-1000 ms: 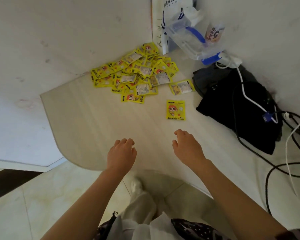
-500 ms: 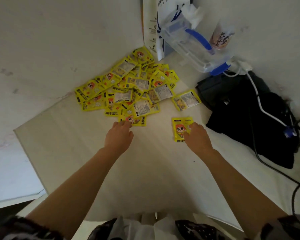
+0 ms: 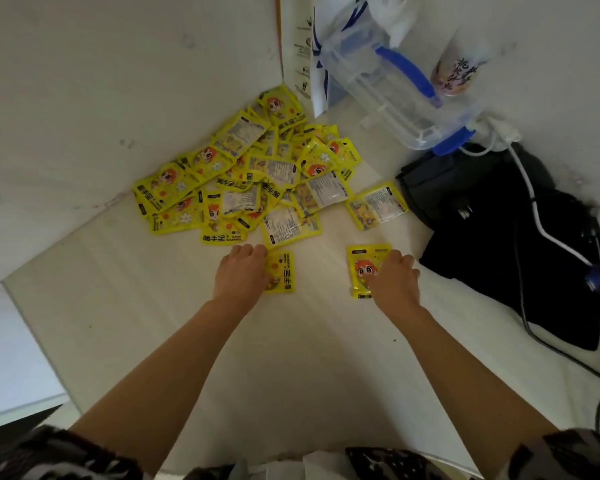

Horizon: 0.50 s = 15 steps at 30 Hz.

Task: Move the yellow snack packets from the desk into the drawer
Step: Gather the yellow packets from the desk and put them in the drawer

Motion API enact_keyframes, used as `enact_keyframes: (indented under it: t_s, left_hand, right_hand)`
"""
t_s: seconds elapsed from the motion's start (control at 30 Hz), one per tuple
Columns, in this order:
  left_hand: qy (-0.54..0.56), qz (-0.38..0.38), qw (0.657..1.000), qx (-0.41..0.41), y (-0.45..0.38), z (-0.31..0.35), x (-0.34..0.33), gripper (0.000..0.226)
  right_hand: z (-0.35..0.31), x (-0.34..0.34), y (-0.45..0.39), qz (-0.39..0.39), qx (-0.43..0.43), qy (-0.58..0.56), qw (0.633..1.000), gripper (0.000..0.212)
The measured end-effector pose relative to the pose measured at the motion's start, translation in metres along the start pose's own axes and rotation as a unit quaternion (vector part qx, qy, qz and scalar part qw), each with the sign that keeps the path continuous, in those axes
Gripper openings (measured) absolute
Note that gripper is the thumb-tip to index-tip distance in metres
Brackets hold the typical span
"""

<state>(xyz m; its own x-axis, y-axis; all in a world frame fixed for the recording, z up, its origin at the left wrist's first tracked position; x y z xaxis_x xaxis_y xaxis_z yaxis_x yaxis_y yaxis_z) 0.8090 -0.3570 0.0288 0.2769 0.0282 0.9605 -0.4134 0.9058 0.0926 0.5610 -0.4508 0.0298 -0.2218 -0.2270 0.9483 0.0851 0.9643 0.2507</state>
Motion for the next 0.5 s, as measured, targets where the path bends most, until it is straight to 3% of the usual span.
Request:
enact_keyframes:
  t_s: [0.17, 0.33, 0.5]
  left_hand:
    - [0.009, -0.012, 0.999, 0.03, 0.006, -0.007, -0.004, 0.058]
    - [-0.024, -0.026, 0.999, 0.034, 0.019, -0.011, -0.007, 0.061]
    - [0.024, -0.058, 0.993, 0.099, 0.03, -0.02, -0.011, 0.055]
  right_hand:
    - [0.006, -0.007, -0.001, -0.036, -0.054, -0.056, 0.996, 0.076]
    - [0.01, -0.011, 0.002, -0.044, -0.03, -0.075, 0.996, 0.058]
    - [0.006, -0.015, 0.008, -0.084, -0.007, -0.09, 0.992, 0.058]
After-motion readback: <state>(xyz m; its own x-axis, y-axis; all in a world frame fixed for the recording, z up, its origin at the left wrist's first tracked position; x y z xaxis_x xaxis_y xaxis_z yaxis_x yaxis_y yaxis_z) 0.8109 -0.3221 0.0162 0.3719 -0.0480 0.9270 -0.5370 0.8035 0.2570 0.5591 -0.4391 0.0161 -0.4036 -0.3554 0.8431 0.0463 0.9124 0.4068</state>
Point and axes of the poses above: each hand's wrist, its own y-axis away from the middle knuckle, its own x-axis out of the back of the hand, z = x × y, the point moved 6 cm from there along -y, towards the middle knuckle, and after that the axes turned 15 degrees about z, right-handed, at the moved point
